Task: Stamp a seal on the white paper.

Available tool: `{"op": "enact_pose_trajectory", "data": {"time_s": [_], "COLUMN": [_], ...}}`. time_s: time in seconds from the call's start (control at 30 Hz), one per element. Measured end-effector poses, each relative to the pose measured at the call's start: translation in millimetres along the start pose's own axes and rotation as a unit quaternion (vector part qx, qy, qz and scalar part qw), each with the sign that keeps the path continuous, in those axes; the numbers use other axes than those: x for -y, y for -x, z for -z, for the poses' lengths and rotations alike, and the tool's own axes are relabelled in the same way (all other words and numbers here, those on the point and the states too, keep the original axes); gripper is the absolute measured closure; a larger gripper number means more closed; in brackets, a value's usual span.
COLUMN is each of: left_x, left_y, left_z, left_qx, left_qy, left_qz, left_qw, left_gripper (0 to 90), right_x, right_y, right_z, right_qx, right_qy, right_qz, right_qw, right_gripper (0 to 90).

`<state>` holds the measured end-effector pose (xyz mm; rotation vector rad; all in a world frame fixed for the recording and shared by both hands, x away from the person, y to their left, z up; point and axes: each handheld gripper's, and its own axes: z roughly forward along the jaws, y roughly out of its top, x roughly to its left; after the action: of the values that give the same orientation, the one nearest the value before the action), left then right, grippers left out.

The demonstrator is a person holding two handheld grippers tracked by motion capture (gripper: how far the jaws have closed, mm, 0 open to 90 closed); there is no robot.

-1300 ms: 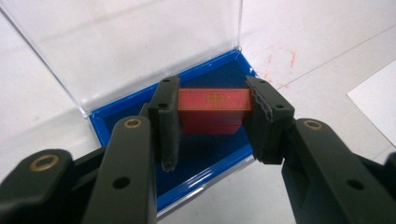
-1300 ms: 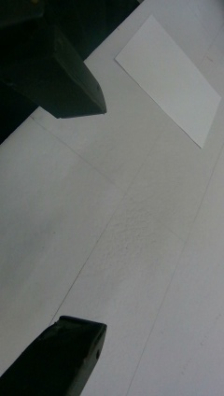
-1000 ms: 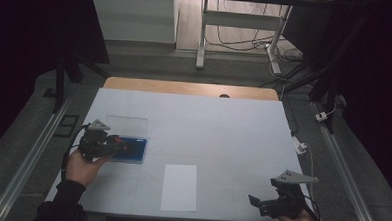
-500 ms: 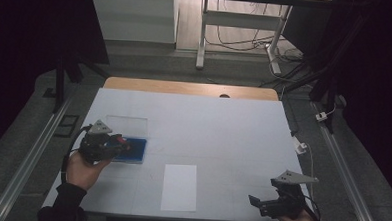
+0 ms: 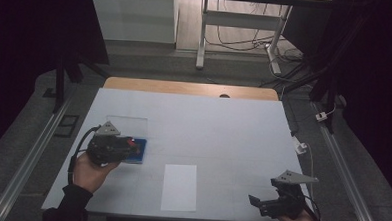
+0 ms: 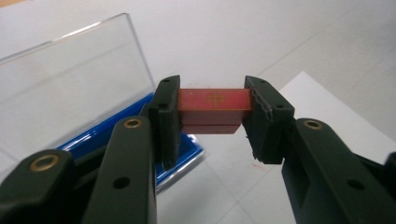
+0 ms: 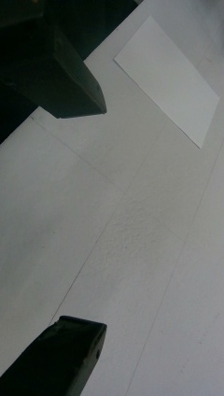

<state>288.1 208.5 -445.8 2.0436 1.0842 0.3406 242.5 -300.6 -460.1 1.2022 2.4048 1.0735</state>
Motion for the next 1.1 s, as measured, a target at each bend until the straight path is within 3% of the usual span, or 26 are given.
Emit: {"op": "enact_pose_trajectory", "data": {"time_s": [0.3, 0.5, 1.1], "left_x": [-8.0, -12.4, -15.6], "left_y": [20.9, 45.0, 82.9], "left_z": [-10.7, -22.6, -53.8], "left_qx": [0.015, 0.036, 0.079], "left_qy": [-0.011, -0.019, -0.042], "left_qz": [-0.032, -0.070, -0.110], "left_qw": [0.9993, 0.9967, 0.9899], "left_gripper": [58.6, 58.6, 58.6], "right_x": [0.0, 0.0, -0.1], "right_y": [-0.1, -0.1, 0.2], "right_z": [-0.2, 0.0, 0.2], "right_qx": [0.000, 0.000, -0.001], "right_qy": [0.001, 0.000, 0.000], "right_qz": [0.000, 0.000, -0.003], "right_qw": [1.0000, 1.0000, 1.0000], "right_gripper": [0.0, 0.0, 0.0]}}
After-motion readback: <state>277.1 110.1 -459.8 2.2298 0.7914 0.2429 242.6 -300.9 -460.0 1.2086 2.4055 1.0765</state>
